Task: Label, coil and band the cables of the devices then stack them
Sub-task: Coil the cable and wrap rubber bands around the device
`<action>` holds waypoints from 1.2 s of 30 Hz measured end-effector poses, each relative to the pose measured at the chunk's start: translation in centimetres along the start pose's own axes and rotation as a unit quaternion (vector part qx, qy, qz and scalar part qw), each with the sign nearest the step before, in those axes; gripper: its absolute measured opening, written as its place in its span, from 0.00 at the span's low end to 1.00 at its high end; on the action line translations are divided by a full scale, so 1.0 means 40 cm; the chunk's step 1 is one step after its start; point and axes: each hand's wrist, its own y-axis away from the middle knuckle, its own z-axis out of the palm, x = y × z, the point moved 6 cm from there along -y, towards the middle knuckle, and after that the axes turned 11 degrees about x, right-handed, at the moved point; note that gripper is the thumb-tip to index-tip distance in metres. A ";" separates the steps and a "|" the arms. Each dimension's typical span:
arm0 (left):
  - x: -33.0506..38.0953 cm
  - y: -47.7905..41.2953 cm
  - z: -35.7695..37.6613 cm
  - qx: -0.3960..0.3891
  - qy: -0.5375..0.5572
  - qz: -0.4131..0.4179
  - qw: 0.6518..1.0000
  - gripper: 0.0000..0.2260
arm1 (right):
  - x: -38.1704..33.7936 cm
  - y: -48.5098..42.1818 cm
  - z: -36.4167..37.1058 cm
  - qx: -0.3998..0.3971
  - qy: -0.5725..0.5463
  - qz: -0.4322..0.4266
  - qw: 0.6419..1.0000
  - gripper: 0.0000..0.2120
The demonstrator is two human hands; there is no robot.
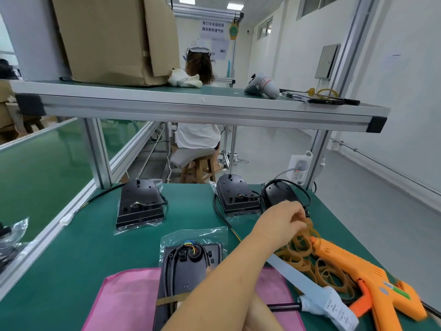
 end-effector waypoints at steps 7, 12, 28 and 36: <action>-0.006 0.006 0.025 -0.033 -0.070 0.010 0.997 0.05 | -0.032 0.009 -0.005 0.047 -0.068 -0.146 0.986 0.24; -0.020 0.007 0.018 0.026 -0.051 -0.007 0.998 0.10 | 0.015 -0.015 0.006 -0.004 -0.013 0.019 1.000 0.16; -0.062 0.021 -0.341 -0.008 0.296 -0.178 0.938 0.04 | -0.360 0.432 0.334 -0.351 -0.415 -0.041 0.839 0.38; -0.257 0.177 -0.540 -0.071 0.142 -0.295 0.942 0.06 | -0.399 0.513 0.366 -0.279 -0.450 -0.043 0.847 0.41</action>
